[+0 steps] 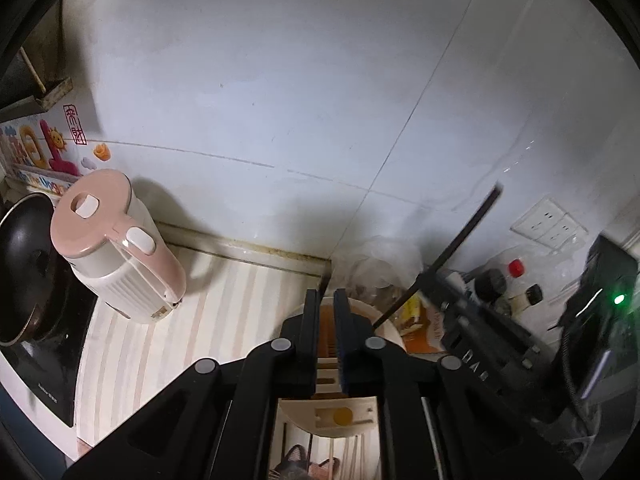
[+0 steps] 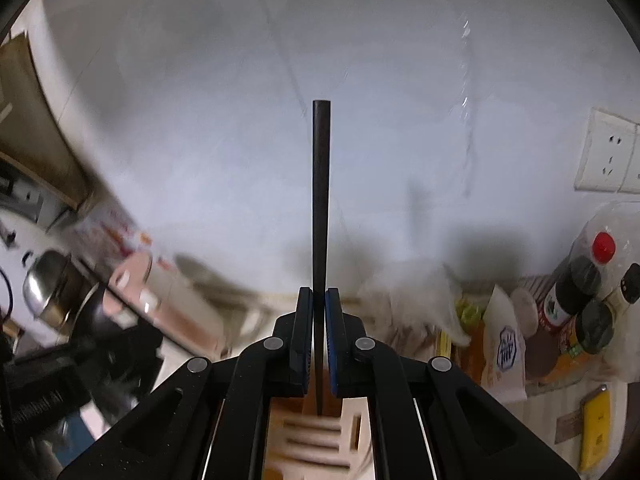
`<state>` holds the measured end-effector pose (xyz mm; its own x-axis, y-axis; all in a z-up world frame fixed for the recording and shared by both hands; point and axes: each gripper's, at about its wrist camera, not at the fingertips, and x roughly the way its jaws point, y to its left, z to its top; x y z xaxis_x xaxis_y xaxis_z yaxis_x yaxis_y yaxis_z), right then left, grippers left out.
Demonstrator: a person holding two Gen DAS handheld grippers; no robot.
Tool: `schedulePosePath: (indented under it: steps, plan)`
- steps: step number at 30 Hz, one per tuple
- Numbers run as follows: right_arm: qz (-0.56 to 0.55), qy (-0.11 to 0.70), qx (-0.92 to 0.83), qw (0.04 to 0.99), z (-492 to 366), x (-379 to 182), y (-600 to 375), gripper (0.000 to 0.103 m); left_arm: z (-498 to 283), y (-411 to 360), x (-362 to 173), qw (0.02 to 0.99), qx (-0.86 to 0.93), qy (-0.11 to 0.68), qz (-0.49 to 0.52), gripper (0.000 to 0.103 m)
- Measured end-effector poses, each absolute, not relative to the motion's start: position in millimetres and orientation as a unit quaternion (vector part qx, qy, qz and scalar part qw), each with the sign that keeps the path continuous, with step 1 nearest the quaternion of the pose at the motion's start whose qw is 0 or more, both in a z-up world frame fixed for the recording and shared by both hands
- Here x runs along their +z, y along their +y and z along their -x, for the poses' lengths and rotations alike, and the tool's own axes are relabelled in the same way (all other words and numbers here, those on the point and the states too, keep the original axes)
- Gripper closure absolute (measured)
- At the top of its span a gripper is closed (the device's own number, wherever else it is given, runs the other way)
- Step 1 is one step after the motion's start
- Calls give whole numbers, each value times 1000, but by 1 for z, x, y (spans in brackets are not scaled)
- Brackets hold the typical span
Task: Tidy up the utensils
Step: 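Insert both dark chopsticks into the beige holder and open both tools, then grasp a dark chopstick with the left tool while the right tool grasps a light wooden chopstick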
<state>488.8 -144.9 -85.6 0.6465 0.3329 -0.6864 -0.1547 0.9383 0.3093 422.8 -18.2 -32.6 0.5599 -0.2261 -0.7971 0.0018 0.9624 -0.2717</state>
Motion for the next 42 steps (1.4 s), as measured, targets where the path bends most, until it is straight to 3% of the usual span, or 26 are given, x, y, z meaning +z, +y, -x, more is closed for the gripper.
schedulePosePath:
  steps: [1,3,4,5,9,11,15,17,19,25,27,29,32,36,42]
  plan:
    - [-113,409,138,895,-486,-86,-147,96,-420,-19,-29,877,-61,462,116,91]
    - [-114,416,137,892,-478,-83,-151,91,-414,-19,-21,883,-47,454,107,66]
    - [-115,416,135,892,-473,-81,-155,76,-410,-18,-17,886,-42,450,105,41]
    - [-117,415,134,892,-469,-79,-158,62,-404,-16,-14,891,-37,441,104,27]
    - [-137,408,115,895,-446,-65,-181,54,-383,-9,-7,904,-15,418,85,19]
    - [-141,407,98,897,-434,-58,-189,45,-372,-6,-10,909,-2,410,74,0]
    - [-137,405,61,902,-405,-56,-207,30,-356,-1,-26,909,20,411,59,0]
    - [-141,406,54,901,-393,-62,-212,9,-349,2,-38,905,21,422,57,0]
    - [-139,412,47,899,-381,-72,-217,5,-344,3,-56,896,23,439,61,0]
    - [-126,450,25,884,-357,-120,-222,6,-324,-7,-117,874,33,484,31,0]
    - [-127,472,21,872,-352,-140,-222,12,-319,-10,-142,860,33,508,28,0]
    - [-126,498,23,858,-346,-162,-223,51,-313,-14,-168,847,31,529,26,0]
    - [-125,537,23,834,-342,-197,-224,75,-306,-24,-207,826,24,563,18,0]
    - [-130,578,22,805,-333,-240,-230,79,-298,-44,-263,778,-2,628,5,4]
    - [-125,649,36,750,-325,-299,-229,79,-296,-64,-317,733,-28,679,-12,39]
